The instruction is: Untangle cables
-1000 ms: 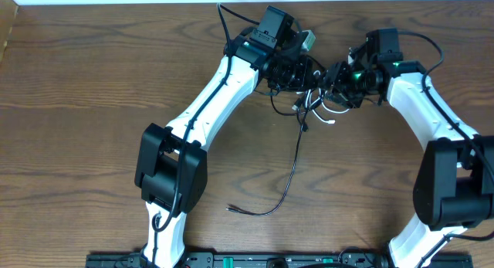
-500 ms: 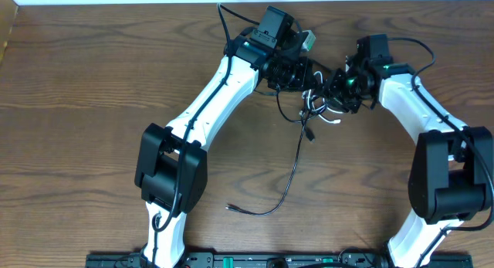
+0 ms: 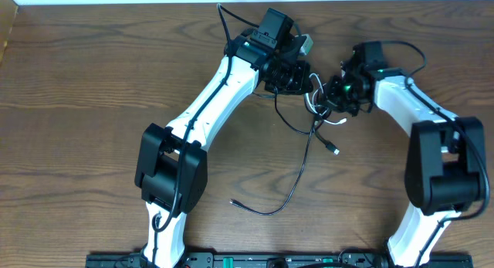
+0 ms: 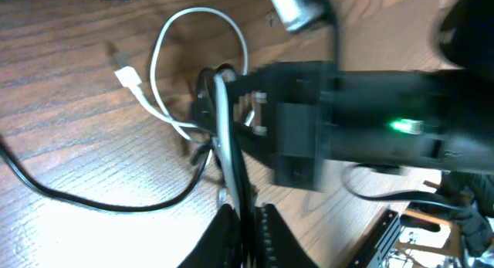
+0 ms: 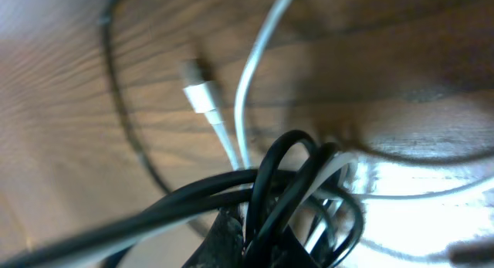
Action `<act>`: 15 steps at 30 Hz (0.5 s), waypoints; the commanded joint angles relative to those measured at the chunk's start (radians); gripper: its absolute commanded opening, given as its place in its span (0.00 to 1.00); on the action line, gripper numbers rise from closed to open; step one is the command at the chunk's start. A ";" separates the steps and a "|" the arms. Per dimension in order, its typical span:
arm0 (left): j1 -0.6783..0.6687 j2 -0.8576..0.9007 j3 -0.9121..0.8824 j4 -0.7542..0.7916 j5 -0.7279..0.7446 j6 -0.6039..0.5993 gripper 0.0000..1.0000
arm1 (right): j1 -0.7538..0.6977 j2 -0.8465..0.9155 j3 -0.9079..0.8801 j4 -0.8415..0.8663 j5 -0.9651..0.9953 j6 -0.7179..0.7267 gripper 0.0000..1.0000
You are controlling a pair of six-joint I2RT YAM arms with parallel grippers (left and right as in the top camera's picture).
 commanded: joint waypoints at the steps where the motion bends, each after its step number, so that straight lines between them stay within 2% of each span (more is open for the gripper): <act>1: 0.001 0.002 0.010 -0.002 -0.010 0.034 0.16 | -0.032 -0.116 -0.003 -0.029 -0.101 -0.100 0.01; 7: 0.001 0.005 0.010 -0.002 -0.010 0.040 0.32 | -0.046 -0.222 -0.003 -0.066 -0.200 -0.125 0.01; 12: -0.001 0.005 0.010 0.002 0.002 0.039 0.43 | -0.046 -0.259 -0.003 -0.124 -0.195 -0.124 0.01; 15: -0.007 0.005 0.010 0.017 0.059 0.040 0.49 | -0.046 -0.256 -0.003 -0.164 -0.154 -0.124 0.01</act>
